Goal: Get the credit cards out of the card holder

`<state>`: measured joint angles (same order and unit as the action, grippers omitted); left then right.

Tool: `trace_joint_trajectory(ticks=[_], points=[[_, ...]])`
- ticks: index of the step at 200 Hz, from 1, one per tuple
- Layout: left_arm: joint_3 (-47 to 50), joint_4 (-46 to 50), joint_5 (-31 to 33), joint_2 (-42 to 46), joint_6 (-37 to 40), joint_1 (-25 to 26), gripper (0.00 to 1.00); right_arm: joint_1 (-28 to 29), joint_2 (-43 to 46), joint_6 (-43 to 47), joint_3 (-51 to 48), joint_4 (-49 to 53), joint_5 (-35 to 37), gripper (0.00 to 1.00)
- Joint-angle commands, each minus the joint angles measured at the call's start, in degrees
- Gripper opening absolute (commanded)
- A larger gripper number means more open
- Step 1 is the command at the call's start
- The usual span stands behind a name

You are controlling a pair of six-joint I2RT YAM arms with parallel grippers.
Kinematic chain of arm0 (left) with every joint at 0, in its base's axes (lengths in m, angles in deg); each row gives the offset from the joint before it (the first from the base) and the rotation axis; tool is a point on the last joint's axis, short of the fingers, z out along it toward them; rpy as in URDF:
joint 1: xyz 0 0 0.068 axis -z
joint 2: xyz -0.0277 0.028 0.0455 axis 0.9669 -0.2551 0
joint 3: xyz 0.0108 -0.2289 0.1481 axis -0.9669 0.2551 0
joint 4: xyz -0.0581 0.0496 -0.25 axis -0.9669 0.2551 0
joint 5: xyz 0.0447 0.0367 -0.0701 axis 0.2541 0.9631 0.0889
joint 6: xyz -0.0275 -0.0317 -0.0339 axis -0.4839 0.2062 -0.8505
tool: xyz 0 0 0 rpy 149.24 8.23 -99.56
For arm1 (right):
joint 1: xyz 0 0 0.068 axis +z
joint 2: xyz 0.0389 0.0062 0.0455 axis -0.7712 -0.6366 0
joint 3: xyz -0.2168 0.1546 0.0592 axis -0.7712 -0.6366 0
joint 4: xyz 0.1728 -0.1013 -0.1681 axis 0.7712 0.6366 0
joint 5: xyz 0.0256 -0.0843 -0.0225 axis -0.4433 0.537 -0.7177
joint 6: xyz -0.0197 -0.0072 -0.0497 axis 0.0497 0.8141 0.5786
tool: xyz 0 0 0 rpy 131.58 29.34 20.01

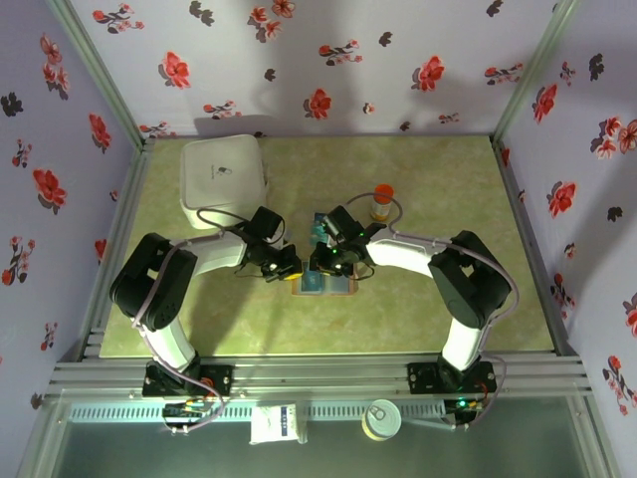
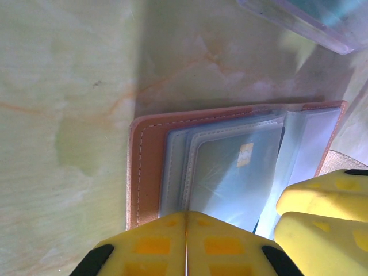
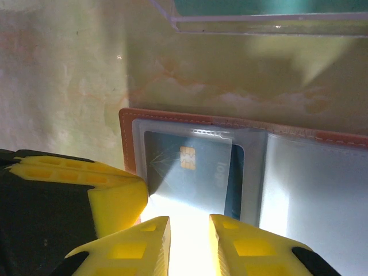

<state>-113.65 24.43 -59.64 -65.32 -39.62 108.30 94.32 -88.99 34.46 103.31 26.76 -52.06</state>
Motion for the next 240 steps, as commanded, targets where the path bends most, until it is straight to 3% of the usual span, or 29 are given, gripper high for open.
trace_joint_trajectory(ticks=[1, 117, 240], points=[[0.4, 2.3, 1.0, -1.4, 1.5, -0.3, 0.08, 0.3, -1.3, 0.1, 0.4, 1.6, 1.0, 0.25], [0.2, 2.5, 0.9, -1.4, 1.4, -0.3, 0.07, 0.3, -2.3, 0.9, 0.1, 3.2, 2.5, 0.25], [-1.2, 4.0, 1.4, 0.9, 1.4, -0.3, 0.06, 0.4, 2.6, 2.0, -0.1, 4.7, 4.2, 0.25]])
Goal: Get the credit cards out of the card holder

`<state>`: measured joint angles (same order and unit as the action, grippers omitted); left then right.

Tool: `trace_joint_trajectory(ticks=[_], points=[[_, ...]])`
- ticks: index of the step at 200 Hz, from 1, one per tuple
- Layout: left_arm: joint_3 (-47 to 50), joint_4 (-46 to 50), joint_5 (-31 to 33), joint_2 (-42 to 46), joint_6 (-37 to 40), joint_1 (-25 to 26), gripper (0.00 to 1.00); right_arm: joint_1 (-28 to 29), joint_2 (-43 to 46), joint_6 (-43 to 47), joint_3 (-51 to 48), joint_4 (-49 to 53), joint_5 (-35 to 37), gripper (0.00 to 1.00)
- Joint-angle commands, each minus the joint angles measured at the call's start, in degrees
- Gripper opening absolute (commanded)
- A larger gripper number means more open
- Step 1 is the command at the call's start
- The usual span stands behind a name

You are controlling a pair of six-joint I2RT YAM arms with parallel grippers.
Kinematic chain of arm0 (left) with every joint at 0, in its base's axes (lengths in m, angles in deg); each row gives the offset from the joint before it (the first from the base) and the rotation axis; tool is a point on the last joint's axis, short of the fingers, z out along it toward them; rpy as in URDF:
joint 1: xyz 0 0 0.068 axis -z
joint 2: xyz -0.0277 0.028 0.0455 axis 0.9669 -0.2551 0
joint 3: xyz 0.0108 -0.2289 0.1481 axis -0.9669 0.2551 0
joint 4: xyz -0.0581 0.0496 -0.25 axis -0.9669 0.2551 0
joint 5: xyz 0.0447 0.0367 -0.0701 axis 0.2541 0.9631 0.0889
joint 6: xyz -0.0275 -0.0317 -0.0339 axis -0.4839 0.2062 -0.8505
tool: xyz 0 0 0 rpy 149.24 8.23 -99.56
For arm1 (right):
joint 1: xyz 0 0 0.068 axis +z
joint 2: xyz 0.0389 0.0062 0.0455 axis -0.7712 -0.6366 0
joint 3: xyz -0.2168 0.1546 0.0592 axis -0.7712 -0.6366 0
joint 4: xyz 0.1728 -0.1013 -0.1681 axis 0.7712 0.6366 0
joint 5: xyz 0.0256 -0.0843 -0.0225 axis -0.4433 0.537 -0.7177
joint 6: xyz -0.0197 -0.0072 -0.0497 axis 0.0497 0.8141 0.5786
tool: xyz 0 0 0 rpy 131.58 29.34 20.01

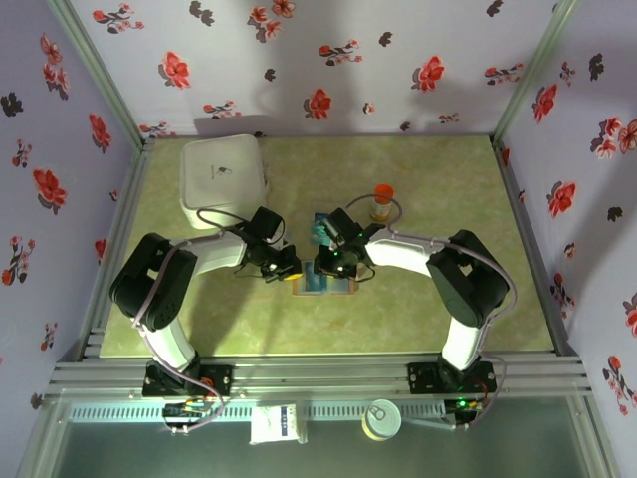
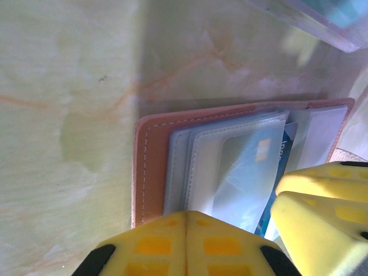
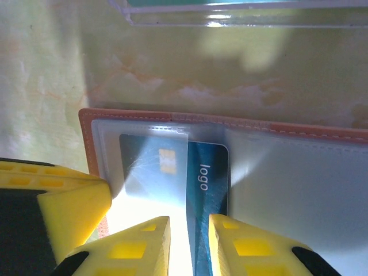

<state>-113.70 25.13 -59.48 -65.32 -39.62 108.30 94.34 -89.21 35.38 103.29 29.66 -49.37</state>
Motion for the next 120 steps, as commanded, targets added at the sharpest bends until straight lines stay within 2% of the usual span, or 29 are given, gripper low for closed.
trace_joint_trajectory(ticks=[1, 48, 120], points=[[-1.2, 3.3, 1.2, 0.9, 1.4, -0.3, 0.06, 0.3, 2.9, 1.1, -0.1, 1.8, 1.5, 0.25], [-3.0, 4.5, 0.8, 2.5, 1.2, -0.1, 0.06, 0.1, 4.3, 1.2, -0.7, 1.9, 2.3, 0.25], [-4.8, 3.7, 0.1, 0.1, 0.5, 3.2, 0.06, -0.4, 4.4, 0.8, -1.9, 0.9, 1.8, 0.26]])
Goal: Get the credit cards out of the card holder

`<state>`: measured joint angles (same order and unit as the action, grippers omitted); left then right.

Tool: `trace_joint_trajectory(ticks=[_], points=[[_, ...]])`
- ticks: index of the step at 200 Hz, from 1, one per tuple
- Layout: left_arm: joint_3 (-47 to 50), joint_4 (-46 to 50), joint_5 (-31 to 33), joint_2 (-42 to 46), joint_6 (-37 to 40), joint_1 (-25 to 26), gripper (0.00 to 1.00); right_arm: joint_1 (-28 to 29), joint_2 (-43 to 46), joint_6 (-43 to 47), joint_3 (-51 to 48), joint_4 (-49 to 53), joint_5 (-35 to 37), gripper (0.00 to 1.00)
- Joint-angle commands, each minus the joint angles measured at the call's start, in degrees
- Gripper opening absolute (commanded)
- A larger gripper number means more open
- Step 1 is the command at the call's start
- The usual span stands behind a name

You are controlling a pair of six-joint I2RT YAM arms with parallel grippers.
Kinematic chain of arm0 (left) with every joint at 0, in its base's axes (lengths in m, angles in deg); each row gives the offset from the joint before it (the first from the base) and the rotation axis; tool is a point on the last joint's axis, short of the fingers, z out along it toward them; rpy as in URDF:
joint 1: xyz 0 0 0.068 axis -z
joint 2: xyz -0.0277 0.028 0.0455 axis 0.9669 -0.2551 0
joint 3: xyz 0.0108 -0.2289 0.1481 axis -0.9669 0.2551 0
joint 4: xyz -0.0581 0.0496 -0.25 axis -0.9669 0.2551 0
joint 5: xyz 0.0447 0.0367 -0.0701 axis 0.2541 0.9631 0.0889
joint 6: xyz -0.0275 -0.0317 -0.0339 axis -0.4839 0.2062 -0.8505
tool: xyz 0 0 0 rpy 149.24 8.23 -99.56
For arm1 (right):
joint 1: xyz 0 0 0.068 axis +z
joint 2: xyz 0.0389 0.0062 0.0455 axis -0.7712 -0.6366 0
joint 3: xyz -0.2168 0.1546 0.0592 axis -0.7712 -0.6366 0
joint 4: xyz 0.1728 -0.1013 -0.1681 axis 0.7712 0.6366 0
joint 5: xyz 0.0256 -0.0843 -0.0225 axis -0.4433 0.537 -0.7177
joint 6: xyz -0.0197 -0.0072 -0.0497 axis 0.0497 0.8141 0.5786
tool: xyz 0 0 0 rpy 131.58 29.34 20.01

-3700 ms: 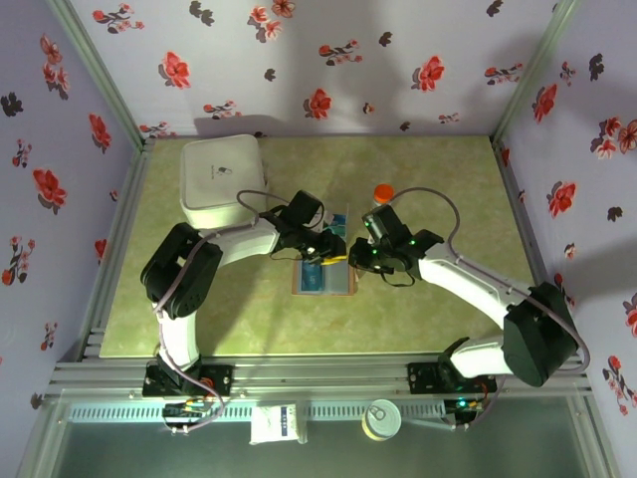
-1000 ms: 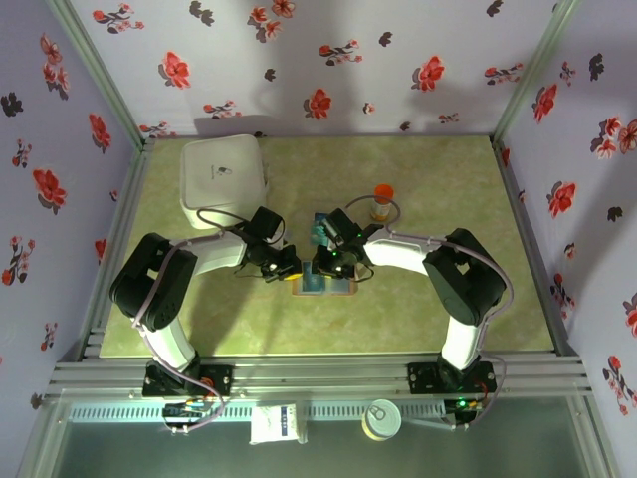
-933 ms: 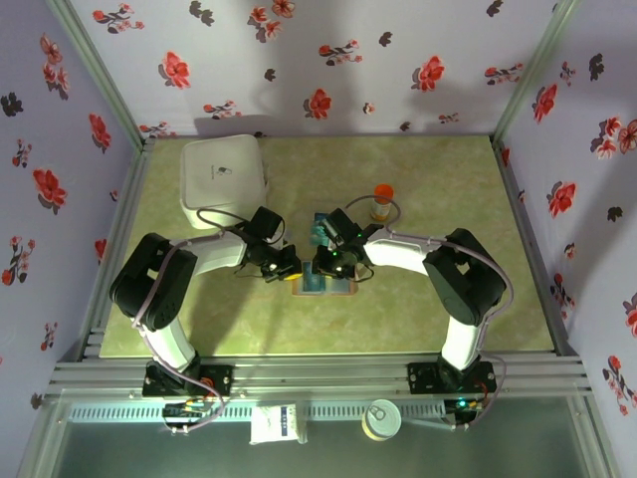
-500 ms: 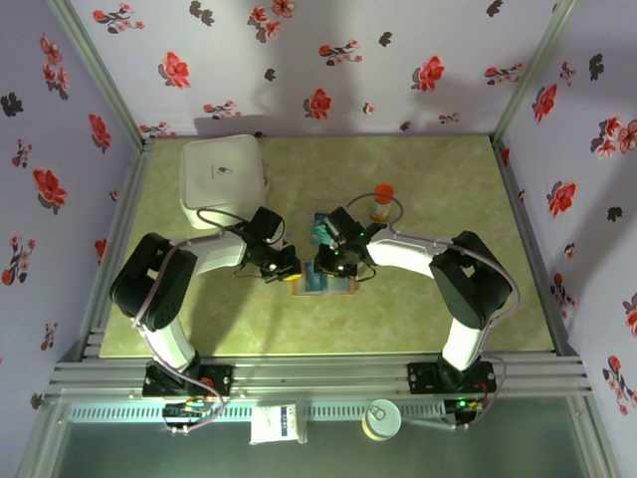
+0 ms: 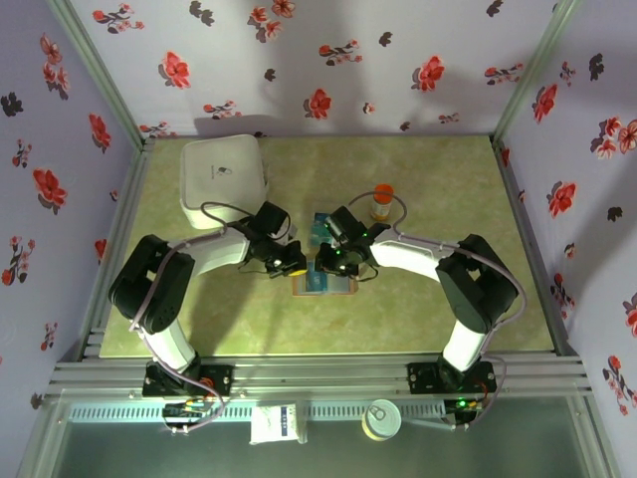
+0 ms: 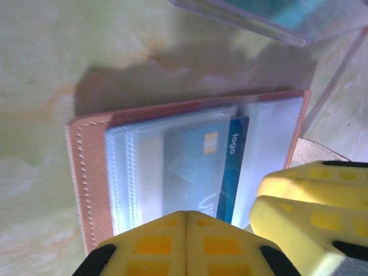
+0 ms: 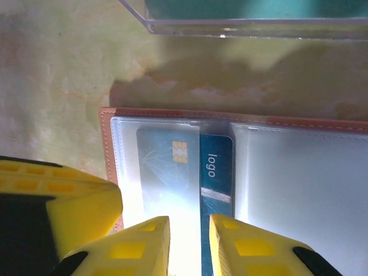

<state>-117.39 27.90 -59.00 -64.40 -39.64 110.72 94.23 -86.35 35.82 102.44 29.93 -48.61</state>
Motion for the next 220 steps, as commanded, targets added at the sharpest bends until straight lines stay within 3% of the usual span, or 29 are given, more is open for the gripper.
trace_joint_trajectory(ticks=[1, 133, 220], points=[[-1.0, 0.9, -0.5, -0.8, 0.5, 0.8, 0.06, -0.3, 1.5, 0.4, -1.0, 0.7, 1.0, 0.26], [-0.2, 3.9, 3.6, -2.6, 3.1, 0.7, 0.04, -1.1, -0.7, -0.3, -1.9, -1.7, -1.0, 0.28], [-1.2, 4.1, 2.9, -1.2, 2.5, 0.6, 0.08, -1.8, -2.0, -0.8, -3.2, -3.8, -2.3, 0.29]])
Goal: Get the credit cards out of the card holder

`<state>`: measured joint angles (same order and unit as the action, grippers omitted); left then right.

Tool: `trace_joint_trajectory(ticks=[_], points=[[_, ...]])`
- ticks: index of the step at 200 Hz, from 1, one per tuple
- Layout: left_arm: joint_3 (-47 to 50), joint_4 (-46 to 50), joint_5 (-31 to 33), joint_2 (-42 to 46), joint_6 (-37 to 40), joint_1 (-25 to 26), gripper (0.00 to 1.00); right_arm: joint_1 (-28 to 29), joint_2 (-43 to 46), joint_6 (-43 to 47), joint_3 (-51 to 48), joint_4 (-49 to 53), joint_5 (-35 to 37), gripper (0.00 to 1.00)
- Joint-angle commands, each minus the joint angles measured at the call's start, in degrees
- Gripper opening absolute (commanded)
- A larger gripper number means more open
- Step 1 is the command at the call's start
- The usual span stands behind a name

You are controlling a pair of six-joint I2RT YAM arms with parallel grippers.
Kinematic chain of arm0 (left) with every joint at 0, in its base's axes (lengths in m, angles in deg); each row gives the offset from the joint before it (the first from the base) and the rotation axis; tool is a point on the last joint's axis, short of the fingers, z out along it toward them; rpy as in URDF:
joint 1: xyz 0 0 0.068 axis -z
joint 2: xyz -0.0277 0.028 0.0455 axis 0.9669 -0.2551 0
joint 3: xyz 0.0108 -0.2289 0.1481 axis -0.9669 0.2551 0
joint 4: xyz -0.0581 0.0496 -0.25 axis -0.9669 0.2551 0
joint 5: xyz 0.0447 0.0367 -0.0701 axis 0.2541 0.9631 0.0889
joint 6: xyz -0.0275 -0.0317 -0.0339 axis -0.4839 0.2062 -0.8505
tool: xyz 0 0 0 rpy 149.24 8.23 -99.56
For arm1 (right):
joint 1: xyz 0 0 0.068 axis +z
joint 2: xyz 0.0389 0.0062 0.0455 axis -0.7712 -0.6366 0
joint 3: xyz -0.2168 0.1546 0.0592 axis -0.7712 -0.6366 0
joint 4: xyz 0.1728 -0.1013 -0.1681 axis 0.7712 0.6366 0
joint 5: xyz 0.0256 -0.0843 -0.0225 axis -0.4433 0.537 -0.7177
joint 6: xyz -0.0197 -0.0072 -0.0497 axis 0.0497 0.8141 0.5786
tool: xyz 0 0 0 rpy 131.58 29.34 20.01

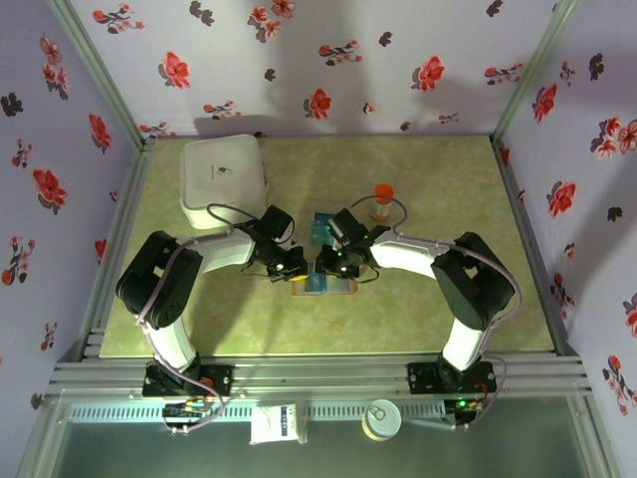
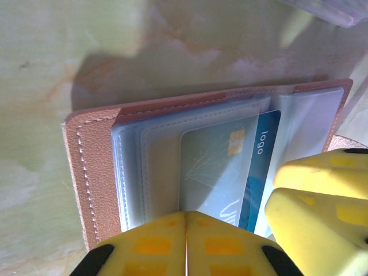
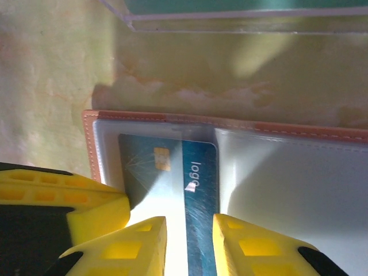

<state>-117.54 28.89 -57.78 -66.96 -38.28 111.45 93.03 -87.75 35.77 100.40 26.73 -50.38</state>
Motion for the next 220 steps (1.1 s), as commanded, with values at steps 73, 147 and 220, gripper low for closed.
trace_joint_trajectory(ticks=[73, 147, 220], points=[[-0.7, 2.7, 1.6, 0.8, 0.7, -0.1, 0.06, -1.1, -0.5, -0.8, -1.7, -1.4, -1.3, 0.29], [-1.2, 3.4, 2.2, 2.9, 0.4, -0.1, 0.12, -1.0, -0.4, -1.3, -2.2, -3.8, -2.8, 0.28], [-1.1, 4.9, 3.2, 1.3, 1.3, 0.1, 0.04, -1.0, -1.6, -1.7, -3.1, -4.3, -3.0, 0.27]])
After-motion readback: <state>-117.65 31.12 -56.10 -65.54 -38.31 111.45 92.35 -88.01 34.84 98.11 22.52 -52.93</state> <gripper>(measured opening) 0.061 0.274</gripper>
